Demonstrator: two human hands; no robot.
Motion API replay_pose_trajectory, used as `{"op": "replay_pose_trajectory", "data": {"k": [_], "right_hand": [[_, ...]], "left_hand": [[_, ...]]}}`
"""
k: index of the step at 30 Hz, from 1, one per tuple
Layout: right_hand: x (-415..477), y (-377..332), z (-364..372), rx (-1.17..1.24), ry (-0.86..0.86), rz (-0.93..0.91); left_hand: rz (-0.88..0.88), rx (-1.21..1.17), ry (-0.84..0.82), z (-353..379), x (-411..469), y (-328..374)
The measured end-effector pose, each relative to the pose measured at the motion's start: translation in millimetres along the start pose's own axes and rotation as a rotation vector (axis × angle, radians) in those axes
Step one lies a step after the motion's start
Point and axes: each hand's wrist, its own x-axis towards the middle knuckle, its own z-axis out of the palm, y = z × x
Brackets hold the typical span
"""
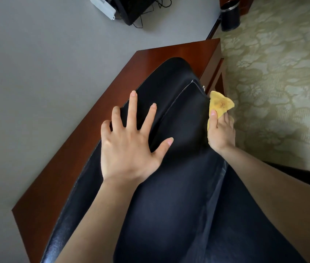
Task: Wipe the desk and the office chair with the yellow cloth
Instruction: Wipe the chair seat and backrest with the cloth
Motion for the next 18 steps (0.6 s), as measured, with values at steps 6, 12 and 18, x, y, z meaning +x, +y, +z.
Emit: {"op": "replay_pose_trajectory", "data": {"k": [6,12,18], "right_hand": [[-59,26,20,0.225,-0.019,0.067],[-143,23,35,0.328,0.053,0.052],[-182,-6,35,0.343,-0.024,-0.163]], "left_hand": [[0.001,0.014,0.034,5,-1,-1],[0.002,0.023,0.056,6,-1,-1],[0.006,0.029,0.069,6,-1,-1]]}}
